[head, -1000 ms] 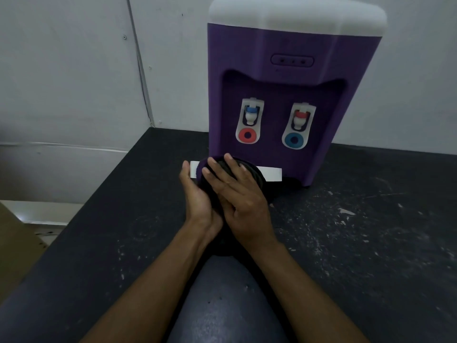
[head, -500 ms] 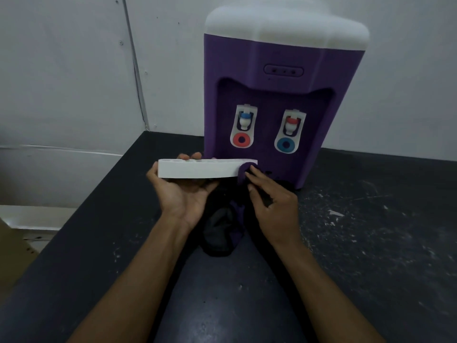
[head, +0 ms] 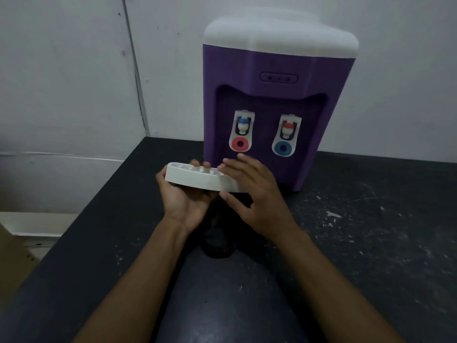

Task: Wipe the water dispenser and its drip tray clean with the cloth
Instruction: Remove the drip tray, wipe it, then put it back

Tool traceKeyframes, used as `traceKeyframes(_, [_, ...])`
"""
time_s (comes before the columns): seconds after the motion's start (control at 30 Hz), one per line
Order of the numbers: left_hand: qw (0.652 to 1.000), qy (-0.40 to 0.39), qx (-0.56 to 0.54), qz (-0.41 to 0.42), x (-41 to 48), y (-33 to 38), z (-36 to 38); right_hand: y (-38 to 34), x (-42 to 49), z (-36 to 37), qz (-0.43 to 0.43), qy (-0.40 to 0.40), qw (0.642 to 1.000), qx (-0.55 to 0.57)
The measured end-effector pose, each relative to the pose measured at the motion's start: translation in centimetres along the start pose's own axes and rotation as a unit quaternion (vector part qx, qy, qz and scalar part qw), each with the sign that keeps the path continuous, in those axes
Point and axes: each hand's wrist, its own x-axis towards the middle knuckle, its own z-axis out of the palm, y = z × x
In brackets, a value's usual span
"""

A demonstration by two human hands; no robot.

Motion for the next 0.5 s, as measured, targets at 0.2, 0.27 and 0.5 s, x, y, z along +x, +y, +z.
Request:
traceKeyframes(0.2, [0.995,0.046,0.084,-0.037,0.3,-1.3,0.0,1.3,-0.6,-1.0,-0.004,-0.029,1.0,-0.009])
traceKeyframes(0.27, [0.982,0.081,0.169,0.004,0.8,-1.7,-0.1,2.4,-0.8,-1.7,0.006,-0.018,1.0,-0.017])
traceKeyframes(0.5, [0.779,0.054,0.592,0.2,4.1,-1.3,-2.3,6.3,-1.1,-2.0,0.085,-0.071,0.993,-0.034])
